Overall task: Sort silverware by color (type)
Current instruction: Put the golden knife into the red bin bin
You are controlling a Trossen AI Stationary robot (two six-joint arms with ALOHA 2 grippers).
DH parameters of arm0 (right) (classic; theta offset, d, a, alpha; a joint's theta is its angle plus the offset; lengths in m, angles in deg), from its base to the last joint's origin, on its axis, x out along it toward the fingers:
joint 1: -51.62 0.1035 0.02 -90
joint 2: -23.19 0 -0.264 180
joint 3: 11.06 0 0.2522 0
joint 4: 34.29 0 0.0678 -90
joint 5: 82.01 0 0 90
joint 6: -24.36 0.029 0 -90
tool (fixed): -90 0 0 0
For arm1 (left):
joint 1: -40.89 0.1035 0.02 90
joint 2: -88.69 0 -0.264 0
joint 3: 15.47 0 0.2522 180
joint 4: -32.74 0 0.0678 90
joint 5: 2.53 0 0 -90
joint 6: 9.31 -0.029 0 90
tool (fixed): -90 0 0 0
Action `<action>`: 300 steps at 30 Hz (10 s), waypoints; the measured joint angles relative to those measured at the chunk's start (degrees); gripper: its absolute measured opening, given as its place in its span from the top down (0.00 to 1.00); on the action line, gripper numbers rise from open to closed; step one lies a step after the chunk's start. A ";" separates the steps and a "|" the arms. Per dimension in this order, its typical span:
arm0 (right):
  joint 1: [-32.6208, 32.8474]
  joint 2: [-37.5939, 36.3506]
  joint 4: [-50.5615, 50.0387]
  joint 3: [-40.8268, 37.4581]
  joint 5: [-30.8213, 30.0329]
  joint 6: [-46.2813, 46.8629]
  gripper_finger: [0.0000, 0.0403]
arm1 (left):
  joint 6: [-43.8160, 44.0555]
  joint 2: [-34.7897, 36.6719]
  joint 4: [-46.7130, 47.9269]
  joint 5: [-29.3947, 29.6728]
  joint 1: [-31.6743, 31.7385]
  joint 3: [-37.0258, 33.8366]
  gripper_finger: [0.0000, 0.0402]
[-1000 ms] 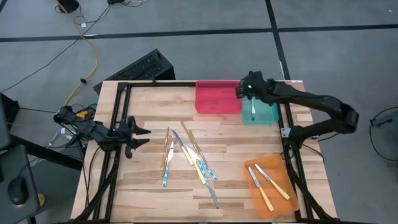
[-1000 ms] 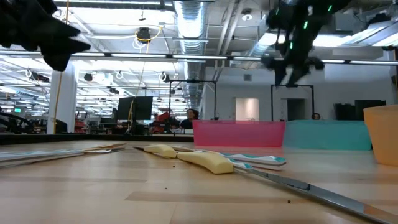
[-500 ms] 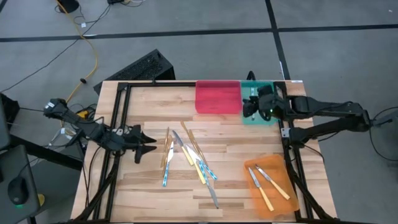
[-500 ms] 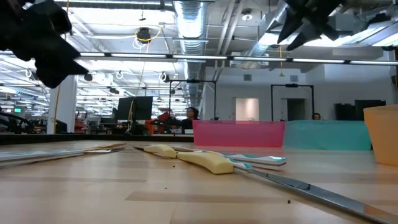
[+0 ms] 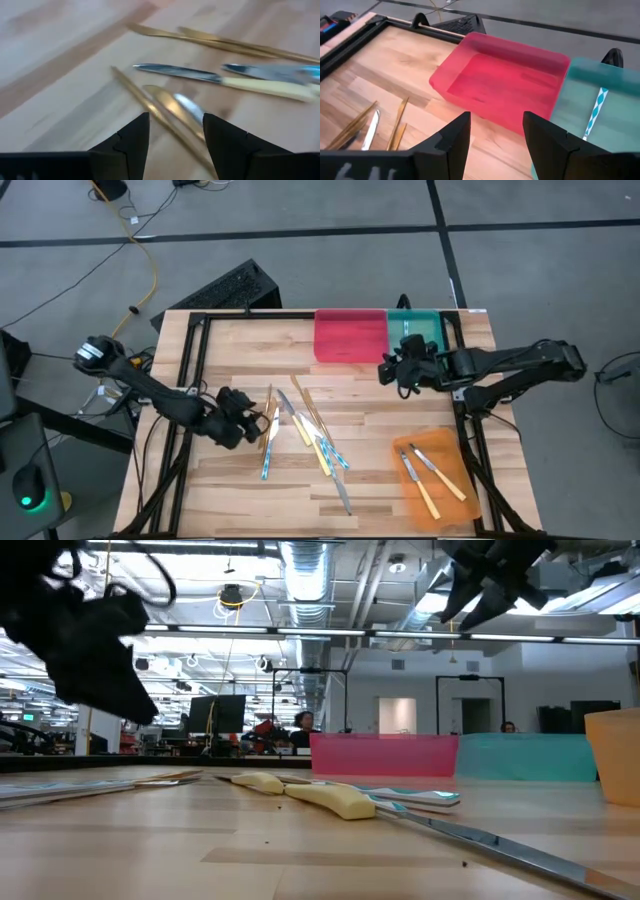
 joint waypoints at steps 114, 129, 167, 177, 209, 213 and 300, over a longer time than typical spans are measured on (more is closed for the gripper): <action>4.41 29.15 95.87 0.67 27.38 -50.68 0.50 | -58.56 2.44 -79.39 -32.44 15.96 -0.20 0.99; 4.00 29.15 95.40 1.14 27.39 -51.56 0.50 | -58.18 1.86 -82.19 -34.08 17.20 -0.20 0.99; 3.28 29.15 95.24 1.18 27.42 -51.02 0.35 | -58.53 0.09 -83.57 -35.17 19.23 -0.17 0.99; 2.45 29.15 95.01 1.18 27.50 -51.10 0.35 | -58.05 -1.22 -84.57 -35.23 19.45 -0.15 0.99; 2.82 29.15 88.29 1.18 17.82 -48.36 0.95 | -52.49 -7.27 -86.55 -27.30 19.50 -0.13 0.85; 2.43 29.15 87.83 1.16 15.00 -48.57 0.95 | -51.72 -7.21 -83.67 -23.18 19.39 -0.11 0.72; -24.42 56.05 -6.14 45.57 11.55 -46.01 0.55 | -39.16 -6.46 -59.91 -18.04 19.39 -0.17 0.54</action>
